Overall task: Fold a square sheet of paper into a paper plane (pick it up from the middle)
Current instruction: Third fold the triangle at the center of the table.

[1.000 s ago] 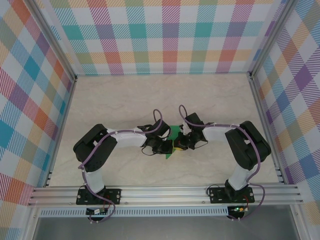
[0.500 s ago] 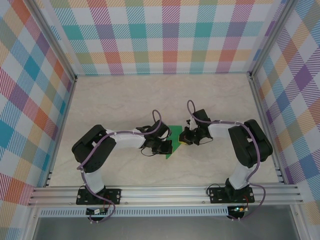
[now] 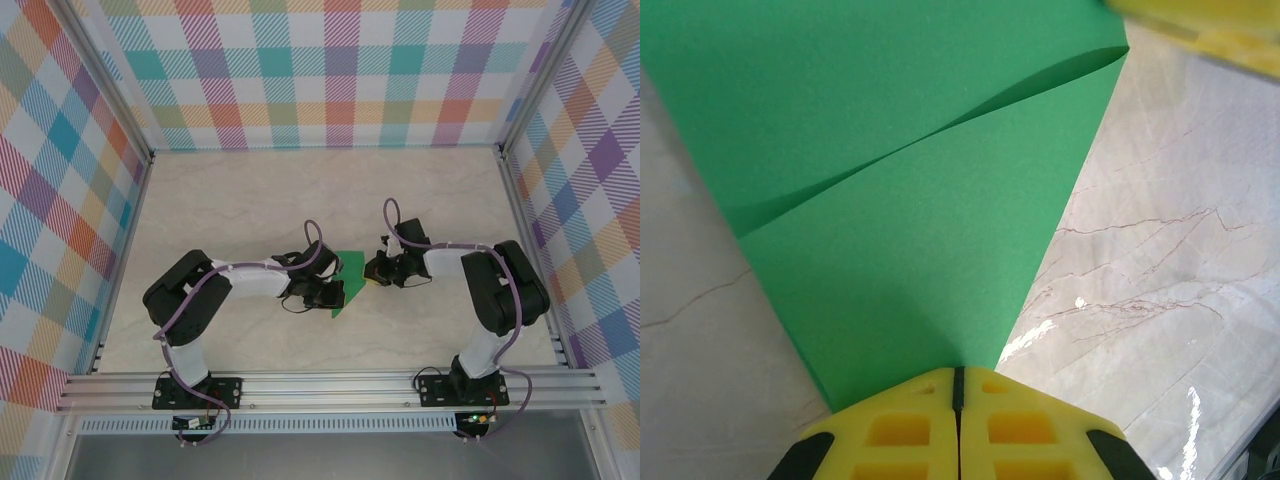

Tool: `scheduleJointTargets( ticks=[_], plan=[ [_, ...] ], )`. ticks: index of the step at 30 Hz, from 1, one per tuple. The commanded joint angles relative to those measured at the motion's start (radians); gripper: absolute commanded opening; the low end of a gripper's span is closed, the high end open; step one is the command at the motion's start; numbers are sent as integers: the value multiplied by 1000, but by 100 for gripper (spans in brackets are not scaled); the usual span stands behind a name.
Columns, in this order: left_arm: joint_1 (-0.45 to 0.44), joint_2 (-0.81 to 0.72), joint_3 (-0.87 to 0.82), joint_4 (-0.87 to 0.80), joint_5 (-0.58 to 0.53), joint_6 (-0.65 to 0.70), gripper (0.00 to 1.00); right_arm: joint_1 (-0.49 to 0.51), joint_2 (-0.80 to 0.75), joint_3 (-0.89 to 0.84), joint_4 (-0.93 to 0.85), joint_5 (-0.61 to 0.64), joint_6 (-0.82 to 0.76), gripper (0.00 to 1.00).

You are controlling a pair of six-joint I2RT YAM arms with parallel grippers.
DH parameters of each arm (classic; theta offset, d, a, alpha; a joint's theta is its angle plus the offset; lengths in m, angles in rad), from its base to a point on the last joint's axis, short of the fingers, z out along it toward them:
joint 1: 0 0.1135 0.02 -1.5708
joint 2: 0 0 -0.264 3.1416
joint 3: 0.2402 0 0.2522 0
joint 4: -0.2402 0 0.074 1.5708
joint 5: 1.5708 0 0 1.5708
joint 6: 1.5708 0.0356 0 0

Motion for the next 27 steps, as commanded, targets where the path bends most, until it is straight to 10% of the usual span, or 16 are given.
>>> scheduleJointTargets(
  ticks=[1, 12, 27],
  plan=[
    [9, 42, -54, -138, -87, 15, 6, -21, -39, -25, -17, 117, -43, 6],
    [8, 41, -43, -143, -84, 17, 6, 26, -132, -81, 119, -124, 46, 7],
    [8, 39, -41, -160, -85, 26, 6, 49, -9, -66, 30, 26, -8, 5]
  ],
)
